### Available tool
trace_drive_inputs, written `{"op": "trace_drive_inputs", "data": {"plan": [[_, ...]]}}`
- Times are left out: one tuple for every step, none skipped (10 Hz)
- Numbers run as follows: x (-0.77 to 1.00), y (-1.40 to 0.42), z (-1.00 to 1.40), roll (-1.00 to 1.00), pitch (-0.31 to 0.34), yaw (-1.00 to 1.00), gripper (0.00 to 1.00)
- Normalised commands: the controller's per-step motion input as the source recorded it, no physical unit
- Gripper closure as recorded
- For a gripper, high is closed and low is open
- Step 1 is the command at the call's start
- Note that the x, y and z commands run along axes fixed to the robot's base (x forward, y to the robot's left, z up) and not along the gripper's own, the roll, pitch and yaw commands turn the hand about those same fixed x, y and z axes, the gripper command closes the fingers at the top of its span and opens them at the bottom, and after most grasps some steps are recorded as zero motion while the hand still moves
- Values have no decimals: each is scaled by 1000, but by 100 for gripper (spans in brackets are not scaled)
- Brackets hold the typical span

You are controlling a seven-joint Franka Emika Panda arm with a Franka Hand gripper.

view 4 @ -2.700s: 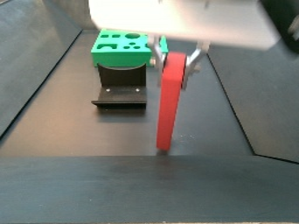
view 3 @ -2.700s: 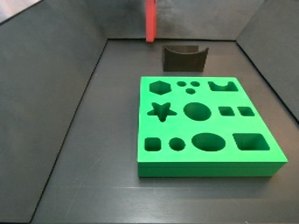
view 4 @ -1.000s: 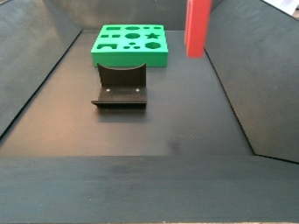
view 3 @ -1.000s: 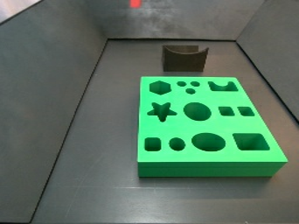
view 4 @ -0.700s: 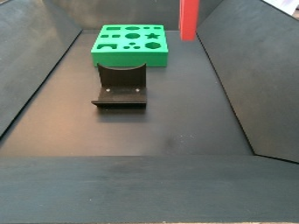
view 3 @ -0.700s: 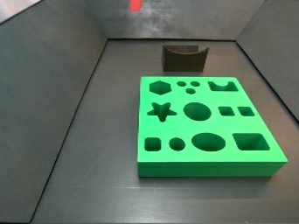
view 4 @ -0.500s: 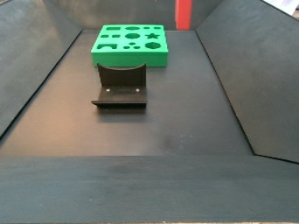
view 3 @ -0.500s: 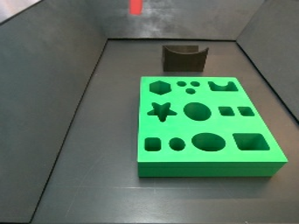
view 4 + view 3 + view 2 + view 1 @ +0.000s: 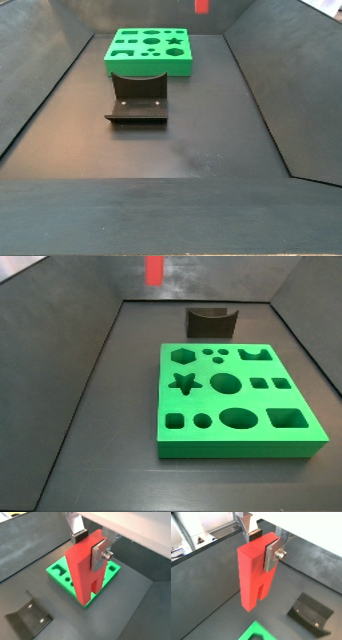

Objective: Pick up the double-square object. Move up. Move to above the board. Insert the double-square object.
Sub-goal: Move to above the board, then insert the double-square object.

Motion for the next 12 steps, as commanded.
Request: {"op": "trace_drive_inputs", "data": {"plan": [[63,-1000,131,4,87,1,100],[80,-1000,135,-3,106,5,100],[97,-1000,140,4,116,7,100],[114,-954,137,-1,121,6,100],[95,-588,100,6,125,7,100],[81,-322,61,9,118,9,100],[0,0,0,-13,-14,0,100],[11,0,-3,-63,-31,0,100],[117,-63,-20,-64,-6,0,100],[526,-169,-43,0,0,-103,100],[954,-109,0,61,-26,-160,100],[1000,-97,0,109,-123,-43,100]]}}
